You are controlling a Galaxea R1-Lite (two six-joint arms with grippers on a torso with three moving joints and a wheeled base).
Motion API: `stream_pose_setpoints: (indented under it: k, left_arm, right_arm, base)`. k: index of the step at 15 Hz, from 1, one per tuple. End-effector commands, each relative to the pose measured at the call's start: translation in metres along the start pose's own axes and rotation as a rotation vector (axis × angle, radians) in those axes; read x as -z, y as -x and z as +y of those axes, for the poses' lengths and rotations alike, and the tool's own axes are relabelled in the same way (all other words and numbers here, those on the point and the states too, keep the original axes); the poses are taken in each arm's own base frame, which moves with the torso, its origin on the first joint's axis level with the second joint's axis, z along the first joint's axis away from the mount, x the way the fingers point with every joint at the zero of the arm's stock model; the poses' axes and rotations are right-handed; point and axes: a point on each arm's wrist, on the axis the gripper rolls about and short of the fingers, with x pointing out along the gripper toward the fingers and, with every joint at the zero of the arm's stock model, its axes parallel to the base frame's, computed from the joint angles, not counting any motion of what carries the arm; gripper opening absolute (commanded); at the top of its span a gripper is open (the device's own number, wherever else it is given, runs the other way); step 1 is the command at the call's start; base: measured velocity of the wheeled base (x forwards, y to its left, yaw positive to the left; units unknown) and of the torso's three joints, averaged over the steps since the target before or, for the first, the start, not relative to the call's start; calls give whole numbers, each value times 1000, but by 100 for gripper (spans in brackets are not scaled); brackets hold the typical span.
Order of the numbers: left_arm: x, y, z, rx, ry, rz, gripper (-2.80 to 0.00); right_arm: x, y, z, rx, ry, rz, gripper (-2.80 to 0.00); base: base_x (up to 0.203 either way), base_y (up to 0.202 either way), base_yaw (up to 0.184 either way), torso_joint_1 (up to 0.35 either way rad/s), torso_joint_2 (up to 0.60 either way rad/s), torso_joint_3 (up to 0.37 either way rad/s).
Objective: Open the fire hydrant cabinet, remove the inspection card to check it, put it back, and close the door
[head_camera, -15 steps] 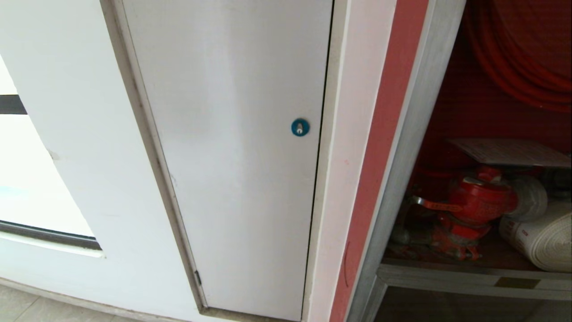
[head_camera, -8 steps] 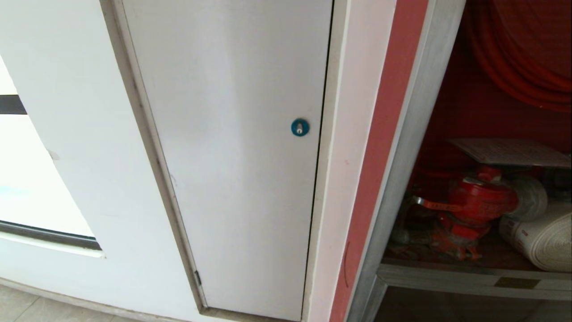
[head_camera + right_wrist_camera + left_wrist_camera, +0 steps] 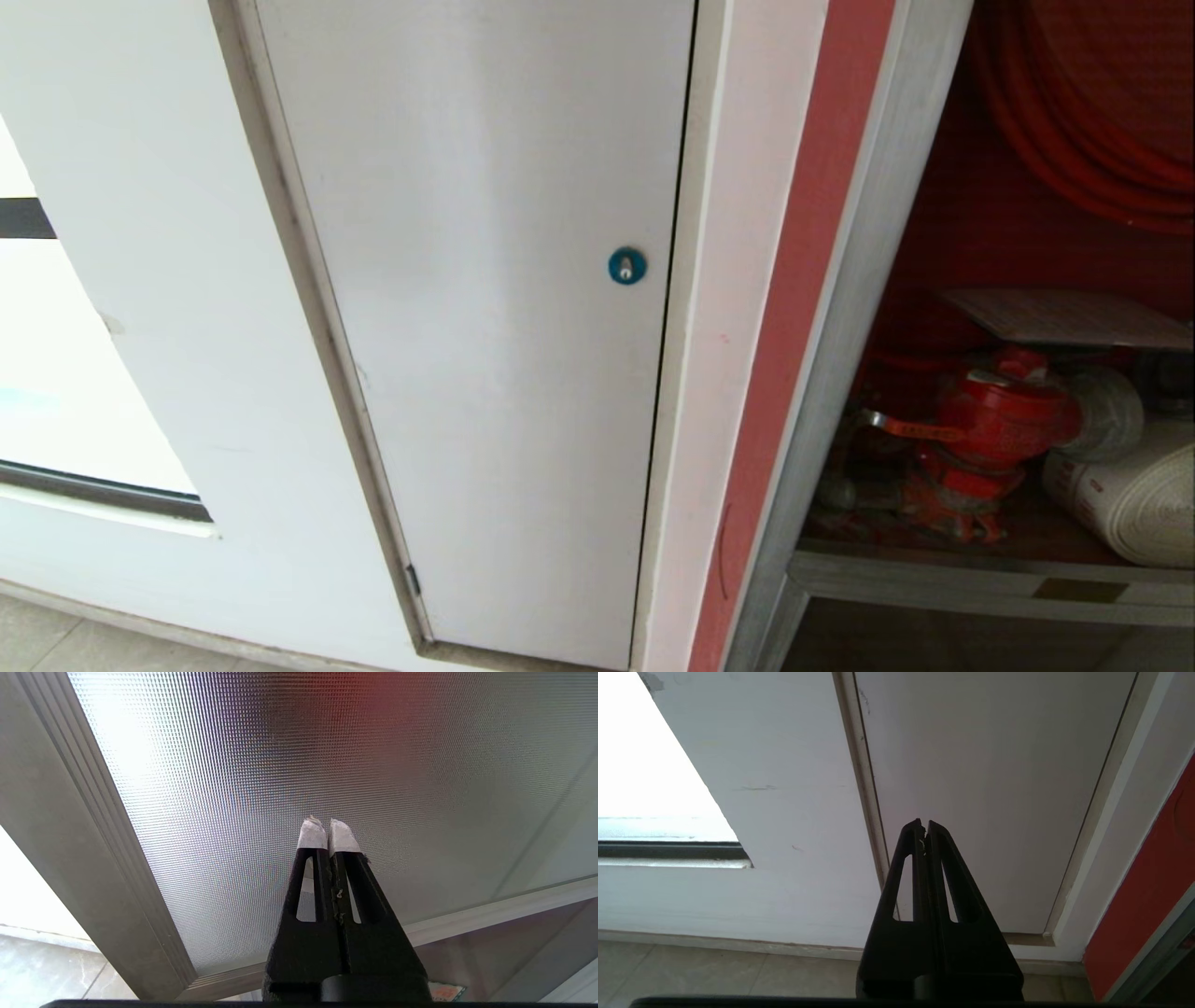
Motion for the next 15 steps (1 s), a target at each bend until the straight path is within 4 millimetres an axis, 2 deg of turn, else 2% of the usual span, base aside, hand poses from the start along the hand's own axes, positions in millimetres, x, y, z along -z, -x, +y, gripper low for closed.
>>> stream_pose_setpoints:
  k: [1,15]
  left_arm:
    - [1,-1,0,-8,25,6,-280]
    - [1,-1,0,-16,63,5,-280]
  right_arm:
    - [0,0,0,0,0,-2,-280]
    - [0,0,0,0,0,-2,-280]
  base:
    - [0,0,0,0,0,0]
    - [0,0,0,0,0,0]
